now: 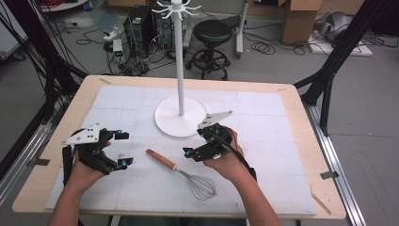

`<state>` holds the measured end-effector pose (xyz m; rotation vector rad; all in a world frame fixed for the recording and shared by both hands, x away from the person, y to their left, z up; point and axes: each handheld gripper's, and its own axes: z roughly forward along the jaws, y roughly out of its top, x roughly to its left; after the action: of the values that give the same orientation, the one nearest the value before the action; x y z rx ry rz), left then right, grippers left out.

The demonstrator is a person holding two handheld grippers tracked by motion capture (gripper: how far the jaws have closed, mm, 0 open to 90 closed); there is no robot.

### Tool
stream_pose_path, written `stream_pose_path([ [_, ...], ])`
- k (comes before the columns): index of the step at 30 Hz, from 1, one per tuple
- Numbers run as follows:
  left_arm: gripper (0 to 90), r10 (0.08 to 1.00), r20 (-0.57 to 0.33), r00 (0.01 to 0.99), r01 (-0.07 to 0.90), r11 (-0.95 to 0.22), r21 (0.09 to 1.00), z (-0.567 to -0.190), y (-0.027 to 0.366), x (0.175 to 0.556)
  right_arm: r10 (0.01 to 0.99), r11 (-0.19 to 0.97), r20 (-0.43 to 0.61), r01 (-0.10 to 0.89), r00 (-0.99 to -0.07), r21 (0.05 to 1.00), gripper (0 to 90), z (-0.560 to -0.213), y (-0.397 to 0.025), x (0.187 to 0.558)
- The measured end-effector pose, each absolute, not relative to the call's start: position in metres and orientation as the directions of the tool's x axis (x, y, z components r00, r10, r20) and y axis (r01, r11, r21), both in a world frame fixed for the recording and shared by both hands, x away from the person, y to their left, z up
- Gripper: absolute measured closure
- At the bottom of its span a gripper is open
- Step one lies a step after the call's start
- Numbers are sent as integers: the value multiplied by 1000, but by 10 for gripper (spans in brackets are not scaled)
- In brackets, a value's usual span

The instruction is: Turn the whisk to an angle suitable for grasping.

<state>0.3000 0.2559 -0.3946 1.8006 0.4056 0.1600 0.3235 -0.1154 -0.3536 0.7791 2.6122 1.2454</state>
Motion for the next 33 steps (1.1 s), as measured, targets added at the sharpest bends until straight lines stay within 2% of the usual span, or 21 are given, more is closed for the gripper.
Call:
stream_pose_path([
  [5,66,356,-103,929,192,-225,955,-395,256,301,499,589,92,415,-862,694,141,-359,-93,330],
  [25,66,370,-88,925,182,-229,956,-391,261,301,485,616,130,444,-865,651,142,-366,-72,342],
  [33,66,370,-66,927,172,-261,950,-391,259,296,460,654,132,436,-878,618,142,-372,-51,342],
])
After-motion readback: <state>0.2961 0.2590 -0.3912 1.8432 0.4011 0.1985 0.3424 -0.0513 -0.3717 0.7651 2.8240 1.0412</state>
